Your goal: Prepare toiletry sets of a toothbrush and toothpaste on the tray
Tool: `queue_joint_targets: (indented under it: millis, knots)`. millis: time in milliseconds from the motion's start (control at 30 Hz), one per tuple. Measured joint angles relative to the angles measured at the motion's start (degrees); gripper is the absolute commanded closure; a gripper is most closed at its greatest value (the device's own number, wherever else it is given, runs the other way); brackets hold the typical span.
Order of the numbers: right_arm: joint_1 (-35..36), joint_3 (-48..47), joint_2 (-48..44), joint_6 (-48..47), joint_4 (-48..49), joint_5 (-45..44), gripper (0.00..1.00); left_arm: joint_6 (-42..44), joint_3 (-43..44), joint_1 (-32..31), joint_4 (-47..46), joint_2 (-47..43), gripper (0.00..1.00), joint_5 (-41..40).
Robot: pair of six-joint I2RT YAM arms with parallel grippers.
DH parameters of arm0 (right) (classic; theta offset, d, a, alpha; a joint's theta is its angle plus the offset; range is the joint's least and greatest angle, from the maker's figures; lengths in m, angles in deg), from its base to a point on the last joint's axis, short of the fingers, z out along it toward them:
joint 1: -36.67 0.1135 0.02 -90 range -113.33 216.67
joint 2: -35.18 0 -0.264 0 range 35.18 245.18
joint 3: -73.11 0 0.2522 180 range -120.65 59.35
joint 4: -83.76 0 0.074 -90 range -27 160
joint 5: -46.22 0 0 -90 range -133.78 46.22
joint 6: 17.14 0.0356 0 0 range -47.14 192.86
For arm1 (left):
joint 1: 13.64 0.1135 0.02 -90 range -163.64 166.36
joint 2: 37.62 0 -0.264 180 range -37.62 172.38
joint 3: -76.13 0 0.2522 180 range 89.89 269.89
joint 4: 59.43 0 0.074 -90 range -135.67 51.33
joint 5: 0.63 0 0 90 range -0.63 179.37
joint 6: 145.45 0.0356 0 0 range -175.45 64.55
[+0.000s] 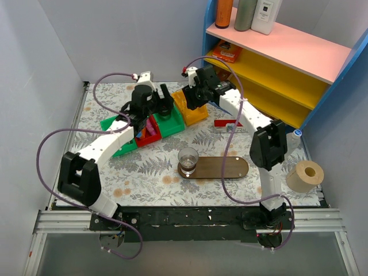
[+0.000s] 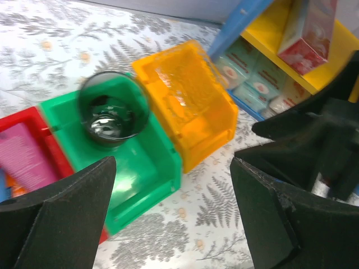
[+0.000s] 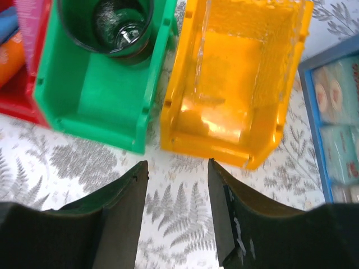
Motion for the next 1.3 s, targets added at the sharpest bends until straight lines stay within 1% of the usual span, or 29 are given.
queue_joint_targets:
  millis: [133,233,400,467,633,800,967,1100,1300]
  knots:
    - [-0.07,10.05,-11.54,1.51,3.23,-0.15,0.46,-1.27,9.35,-5.07,2.36,8.66,0.20,-1.88]
    - [-0.76,19.28,-23.06,2.75,7.37,-0.26,0.47,-3.32,13.86,-7.50,4.00,12.94,0.22,-1.84]
    - [-4.22,34.21,-40.72,5.35,12.09,-0.92,0.47,-8.31,15.39,-7.15,6.21,16.24,0.26,-1.86]
    - [-5.33,39.47,-46.84,6.27,13.07,-1.36,0.46,-10.21,16.20,-7.02,6.38,17.73,0.30,-1.84]
    - [-5.11,47.80,-58.45,7.58,12.35,-1.55,0.46,-14.95,17.00,-6.73,5.68,21.46,0.36,-1.64]
    - [-5.07,49.86,-66.29,8.22,10.36,-2.47,0.45,-16.61,20.33,-6.88,5.29,25.59,0.41,-2.21]
    - [-5.07,50.93,-71.52,8.57,8.48,-3.06,0.45,-16.15,26.01,-7.23,5.57,30.21,0.42,-3.34]
    - [-5.07,51.74,-72.76,8.90,7.04,-3.52,0.45,-15.56,30.01,-7.50,6.97,33.29,0.42,-4.85]
    - [-5.09,53.81,-73.16,9.53,5.60,-3.93,0.45,-15.28,30.38,-7.58,8.85,34.21,0.42,-6.93]
